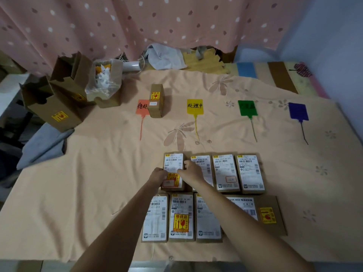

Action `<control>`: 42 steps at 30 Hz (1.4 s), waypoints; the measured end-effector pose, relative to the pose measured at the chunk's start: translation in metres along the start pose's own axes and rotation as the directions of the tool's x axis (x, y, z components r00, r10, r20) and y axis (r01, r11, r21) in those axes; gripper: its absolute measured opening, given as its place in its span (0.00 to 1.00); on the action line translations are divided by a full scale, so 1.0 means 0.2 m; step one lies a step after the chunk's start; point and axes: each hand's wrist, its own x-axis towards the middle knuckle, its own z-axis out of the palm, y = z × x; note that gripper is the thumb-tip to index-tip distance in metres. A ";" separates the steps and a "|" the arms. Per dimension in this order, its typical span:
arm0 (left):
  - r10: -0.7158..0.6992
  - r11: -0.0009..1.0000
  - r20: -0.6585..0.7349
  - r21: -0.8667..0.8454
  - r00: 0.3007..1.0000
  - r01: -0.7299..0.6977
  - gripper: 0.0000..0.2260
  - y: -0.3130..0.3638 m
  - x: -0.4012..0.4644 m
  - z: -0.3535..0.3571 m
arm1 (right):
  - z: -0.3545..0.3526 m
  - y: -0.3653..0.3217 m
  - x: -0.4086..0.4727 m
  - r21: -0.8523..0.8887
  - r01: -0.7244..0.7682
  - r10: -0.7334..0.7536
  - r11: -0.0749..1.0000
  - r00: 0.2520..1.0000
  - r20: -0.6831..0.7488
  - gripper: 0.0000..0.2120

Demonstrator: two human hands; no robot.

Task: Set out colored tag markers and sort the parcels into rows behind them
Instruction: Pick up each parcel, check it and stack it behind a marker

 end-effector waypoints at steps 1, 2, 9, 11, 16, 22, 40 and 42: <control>0.001 0.999 0.011 -0.037 1.000 -0.001 0.13 0.00 0.00 -0.02 | 0.00 -0.01 -0.01 0.016 0.009 -0.009 1.000 1.000 -0.009 0.08; 0.017 0.997 0.017 -0.081 1.000 -0.016 0.13 0.01 -0.01 -0.03 | 0.00 -0.02 -0.01 0.031 0.020 -0.019 0.999 1.000 -0.025 0.06; 0.160 0.963 -0.003 -0.220 0.987 -0.156 0.04 0.13 -0.06 -0.14 | -0.05 -0.17 -0.02 0.206 0.077 -0.054 0.975 0.992 -0.117 0.15; 0.204 0.948 -0.007 -0.248 0.979 -0.200 0.05 0.18 -0.09 -0.17 | -0.08 -0.21 -0.02 0.270 0.077 -0.049 0.960 0.993 -0.107 0.17; 0.323 0.908 0.011 -0.285 0.946 -0.306 0.10 0.31 -0.14 -0.20 | -0.15 -0.24 0.00 0.387 0.016 -0.006 0.922 1.000 -0.027 0.32; 0.318 0.905 0.249 -0.369 0.915 -0.214 0.09 0.39 -0.19 -0.17 | -0.27 -0.19 -0.03 0.625 -0.009 -0.046 0.781 0.996 0.073 0.15; 0.340 0.935 0.489 -0.268 0.803 -0.232 0.21 0.42 -0.31 -0.01 | -0.37 -0.11 -0.18 0.761 0.036 -0.099 0.647 0.994 0.037 0.07; 0.334 0.938 0.497 -0.256 0.801 -0.232 0.24 0.42 -0.30 0.01 | -0.38 -0.09 -0.20 0.768 0.035 -0.083 0.640 0.996 0.025 0.09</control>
